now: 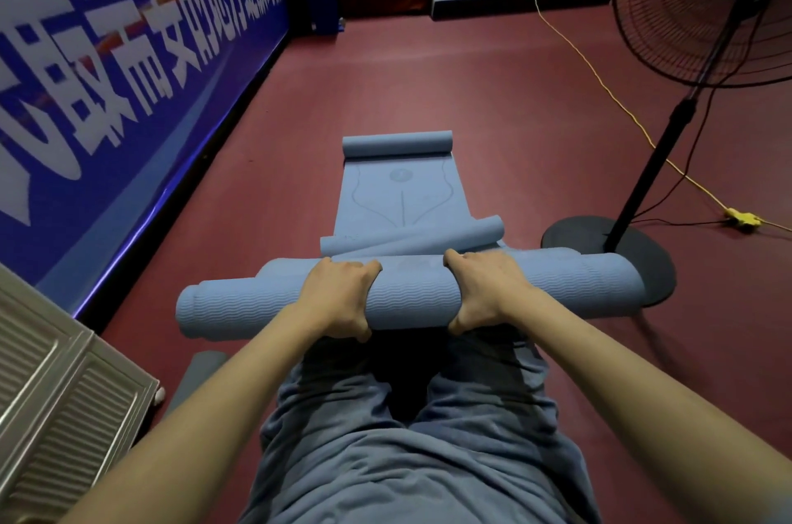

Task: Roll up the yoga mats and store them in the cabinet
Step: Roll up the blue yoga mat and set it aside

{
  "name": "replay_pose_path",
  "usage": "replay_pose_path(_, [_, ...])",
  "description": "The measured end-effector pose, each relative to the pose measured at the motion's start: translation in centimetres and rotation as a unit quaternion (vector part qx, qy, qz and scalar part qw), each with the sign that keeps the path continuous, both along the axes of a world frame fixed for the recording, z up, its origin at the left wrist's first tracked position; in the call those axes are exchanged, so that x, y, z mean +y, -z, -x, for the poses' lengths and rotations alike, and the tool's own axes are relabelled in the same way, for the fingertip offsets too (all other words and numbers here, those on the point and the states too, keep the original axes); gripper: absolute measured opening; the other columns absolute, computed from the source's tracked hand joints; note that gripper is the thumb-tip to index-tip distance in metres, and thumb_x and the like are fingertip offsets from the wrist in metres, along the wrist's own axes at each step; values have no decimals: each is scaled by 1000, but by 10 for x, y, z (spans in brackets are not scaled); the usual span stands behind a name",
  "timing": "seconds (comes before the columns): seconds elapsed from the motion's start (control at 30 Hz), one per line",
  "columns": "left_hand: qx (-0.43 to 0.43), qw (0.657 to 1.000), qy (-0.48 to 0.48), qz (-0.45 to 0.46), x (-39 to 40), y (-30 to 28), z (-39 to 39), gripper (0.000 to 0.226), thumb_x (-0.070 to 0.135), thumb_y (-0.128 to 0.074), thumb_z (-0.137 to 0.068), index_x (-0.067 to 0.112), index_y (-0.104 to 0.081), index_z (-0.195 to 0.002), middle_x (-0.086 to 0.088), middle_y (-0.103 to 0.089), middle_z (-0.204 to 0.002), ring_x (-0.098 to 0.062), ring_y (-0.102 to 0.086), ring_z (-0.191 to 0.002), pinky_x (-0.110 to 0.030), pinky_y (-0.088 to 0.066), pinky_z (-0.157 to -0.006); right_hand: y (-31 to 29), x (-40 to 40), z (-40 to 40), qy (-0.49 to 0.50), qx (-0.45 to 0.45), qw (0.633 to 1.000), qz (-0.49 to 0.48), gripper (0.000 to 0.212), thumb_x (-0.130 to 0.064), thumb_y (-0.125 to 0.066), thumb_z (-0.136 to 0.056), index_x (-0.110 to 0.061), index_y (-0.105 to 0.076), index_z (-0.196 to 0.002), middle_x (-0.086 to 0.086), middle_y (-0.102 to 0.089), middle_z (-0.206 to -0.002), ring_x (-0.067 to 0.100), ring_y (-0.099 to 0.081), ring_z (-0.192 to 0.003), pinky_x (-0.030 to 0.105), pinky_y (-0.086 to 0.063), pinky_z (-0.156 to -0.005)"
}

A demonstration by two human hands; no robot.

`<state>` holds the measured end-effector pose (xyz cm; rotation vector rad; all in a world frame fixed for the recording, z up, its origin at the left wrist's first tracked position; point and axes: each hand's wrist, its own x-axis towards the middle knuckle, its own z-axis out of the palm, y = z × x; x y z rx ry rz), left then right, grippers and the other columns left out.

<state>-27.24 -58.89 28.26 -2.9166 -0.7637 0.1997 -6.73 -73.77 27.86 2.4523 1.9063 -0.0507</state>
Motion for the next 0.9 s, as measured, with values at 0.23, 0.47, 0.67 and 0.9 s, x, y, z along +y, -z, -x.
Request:
replay_pose_path(0.23, [42,998,2,36,-14,-13,26,76,59,-79,-43,30,-48,-106,5,-69,-95,-25,-64,-86,-37,-45,-66,-13,-20,24,-30,11,999,41,85,-70,-79,-51,-22,-44,-112,5,-66,-98,33,-64,-89,37,-34,-65])
replay_pose_path(0.47, [76,996,23,35,-43,-15,43,72,58,-75,-48,29,-48,-109,5,-70,-102,-25,-67,-91,-40,-50,-82,2,-61,45,-61,-4,998,-1,79,-72,-67,-58,-22,-43,-114,3,-63,-100,34,-64,-90,39,-37,-69])
replay_pose_path(0.67, [89,989,-21,118,-39,-27,34,75,57,-86,-43,32,-54,-106,6,-68,-95,-23,-62,-89,-36,-49,-68,16,-66,43,-49,-7,998,-46,83,-77,-62,-56,-22,-53,-118,0,-62,-101,31,-61,-90,43,-47,-79])
replay_pose_path(0.9, [152,955,-56,249,1,-34,-2,79,53,-96,-38,34,-65,-108,12,-67,-108,-14,-62,-96,-34,-56,-84,9,-35,25,-50,-36,998,-13,86,-79,-67,-51,-21,-46,-112,2,-64,-99,31,-63,-89,39,-38,-70])
